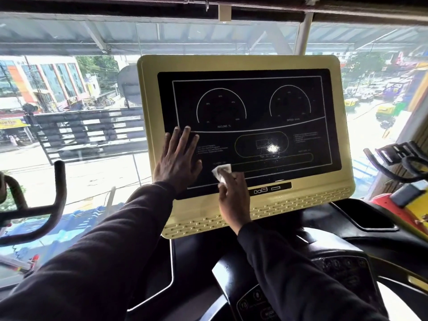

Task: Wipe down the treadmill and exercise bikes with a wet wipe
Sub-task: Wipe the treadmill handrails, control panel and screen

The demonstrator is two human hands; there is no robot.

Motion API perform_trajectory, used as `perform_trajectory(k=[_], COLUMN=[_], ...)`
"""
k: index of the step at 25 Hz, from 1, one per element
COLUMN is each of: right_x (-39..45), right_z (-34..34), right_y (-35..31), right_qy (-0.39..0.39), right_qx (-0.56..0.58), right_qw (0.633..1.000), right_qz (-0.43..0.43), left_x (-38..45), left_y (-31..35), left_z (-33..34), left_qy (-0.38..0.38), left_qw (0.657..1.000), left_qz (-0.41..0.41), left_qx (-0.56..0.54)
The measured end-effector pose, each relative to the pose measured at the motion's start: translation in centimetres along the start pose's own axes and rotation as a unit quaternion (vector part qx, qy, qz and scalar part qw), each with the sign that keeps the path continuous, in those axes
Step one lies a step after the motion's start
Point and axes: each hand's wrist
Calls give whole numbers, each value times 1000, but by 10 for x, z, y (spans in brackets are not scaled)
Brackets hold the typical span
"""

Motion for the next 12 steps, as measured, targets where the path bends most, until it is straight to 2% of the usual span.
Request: perform_trajectory(k=[2,3,4,7,8,10,11,12], right_x=[-18,-21,-21,-23,-28,-43,-46,-46], right_z=[3,0,-3,-1,3,7,5,1], right_y=[4,9,13,10,6,7,10,12], right_qy=[-55,-66,-54,26,22,-21,-32,-25], right_qx=[-21,-28,-23,17,17,-4,-10,-7], right_qw=[992,988,991,999,999,998,996,997], right_qz=[-109,-133,-117,31,23,-67,-86,-71], left_x=[-3,-5,-7,-12,-13,-14,-15,-17], left_y=[3,4,6,9,9,10,12,13], left_z=[0,1,2,4,4,4,5,6], left_qy=[-7,-11,-13,-18,-18,-22,-25,-27], left_qw=[1000,1000,1000,1000,1000,1000,999,999], left_qz=[0,0,0,-3,-6,-6,-4,-3], left_qx=[4,5,7,12,14,18,19,19])
Point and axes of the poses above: each hand's wrist, its own x-axis towards the middle knuckle, its own z-axis out of the palm, y = z × x, and after that the axes turned 11 degrees about z, right-handed
